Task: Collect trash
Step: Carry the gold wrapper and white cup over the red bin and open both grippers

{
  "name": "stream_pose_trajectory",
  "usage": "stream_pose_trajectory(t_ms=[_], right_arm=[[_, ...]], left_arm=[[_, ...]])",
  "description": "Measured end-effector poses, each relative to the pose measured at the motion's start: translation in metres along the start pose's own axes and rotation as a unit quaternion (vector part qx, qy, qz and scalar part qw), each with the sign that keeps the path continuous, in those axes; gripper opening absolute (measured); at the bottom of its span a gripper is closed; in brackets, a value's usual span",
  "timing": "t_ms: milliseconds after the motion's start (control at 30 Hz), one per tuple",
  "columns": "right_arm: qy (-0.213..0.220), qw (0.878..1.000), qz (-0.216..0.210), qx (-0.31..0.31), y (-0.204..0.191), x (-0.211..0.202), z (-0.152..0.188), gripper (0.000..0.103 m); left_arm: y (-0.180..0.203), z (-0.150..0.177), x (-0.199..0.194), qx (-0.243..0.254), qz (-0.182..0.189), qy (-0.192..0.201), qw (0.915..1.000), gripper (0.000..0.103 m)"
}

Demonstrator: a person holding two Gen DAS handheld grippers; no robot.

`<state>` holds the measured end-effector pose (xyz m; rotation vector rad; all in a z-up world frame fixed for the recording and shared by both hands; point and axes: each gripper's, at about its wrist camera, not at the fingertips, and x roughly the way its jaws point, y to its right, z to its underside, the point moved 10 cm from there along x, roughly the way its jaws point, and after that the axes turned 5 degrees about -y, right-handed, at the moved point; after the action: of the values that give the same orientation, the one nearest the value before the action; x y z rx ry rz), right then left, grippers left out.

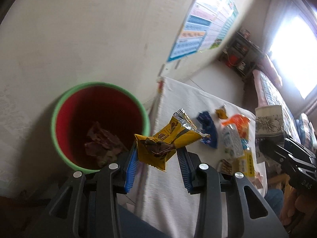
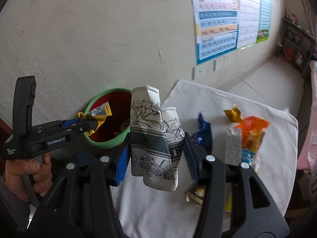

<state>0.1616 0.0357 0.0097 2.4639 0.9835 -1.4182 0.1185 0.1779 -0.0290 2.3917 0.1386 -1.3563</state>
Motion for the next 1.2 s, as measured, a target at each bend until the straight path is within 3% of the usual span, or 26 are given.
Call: stream_pose_trajectory(t_ms=[533,1067,1100,1133,1200], right_arm=[[-0.010,0.996,-0.052,-0.067,-0.089,0.066,-0.057,0.049],[-0.044,0.991,-0.078,-0.097,-0.138,0.139,-0.076,0.051],[-0.044,0.991,-0.076,-0.099,-0.139,0.141,-0.077,0.052],[-0.045,0.991,-0.073,-0.100,-0.138,0.144,-0.078,0.062],[-0.045,0.991,-0.071,-0.100,-0.138,0.145,-0.077,0.073]], left_arm=[[-0.098,-0.019,-0.003,-0.084,-0.019,0.016,0.9962,0.036],[-0.152,-0.044,0.009,-0.107,-0.026,0.017,0.9937,0.038],[-0.153,-0.045,0.010,-0.107,-0.025,0.016,0.9938,0.039],[-0.154,-0.046,0.012,-0.108,-0.024,0.014,0.9937,0.043],[-0.156,-0.048,0.013,-0.116,-0.023,0.018,0.9928,0.065]])
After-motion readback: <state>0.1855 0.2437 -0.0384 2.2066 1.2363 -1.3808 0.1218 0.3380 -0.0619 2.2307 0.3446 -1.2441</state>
